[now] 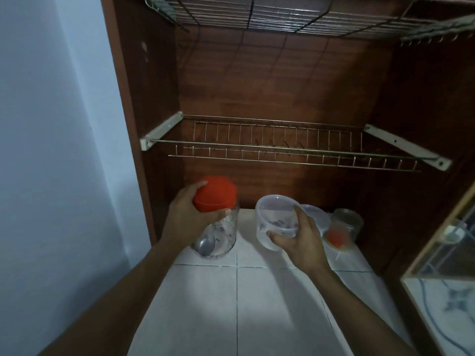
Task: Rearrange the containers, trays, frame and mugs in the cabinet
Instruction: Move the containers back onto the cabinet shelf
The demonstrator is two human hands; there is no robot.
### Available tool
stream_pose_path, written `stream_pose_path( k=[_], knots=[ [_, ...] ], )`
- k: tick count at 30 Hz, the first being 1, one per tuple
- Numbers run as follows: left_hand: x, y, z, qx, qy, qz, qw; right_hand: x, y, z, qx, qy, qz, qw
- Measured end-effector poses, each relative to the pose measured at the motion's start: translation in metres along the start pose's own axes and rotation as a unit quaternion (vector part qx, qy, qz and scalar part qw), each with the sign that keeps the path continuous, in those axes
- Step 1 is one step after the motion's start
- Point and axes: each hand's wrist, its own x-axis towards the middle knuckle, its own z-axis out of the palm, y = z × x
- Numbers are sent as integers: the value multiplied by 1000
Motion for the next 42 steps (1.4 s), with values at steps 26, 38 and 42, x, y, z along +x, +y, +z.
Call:
stream_pose_path(
  k=[26,38,42],
  knots=[
    [-102,49,-60,3,-35,39,999,-137,-54,-65,11,29,-22,999],
    [-173,89,-65,-10,-25,32,999,-195,-49,-116,15,33,-52,998],
    [-207,109,-59,-10,-23,18,1000,-213,-37,-139,11,18,-58,998]
  ],
)
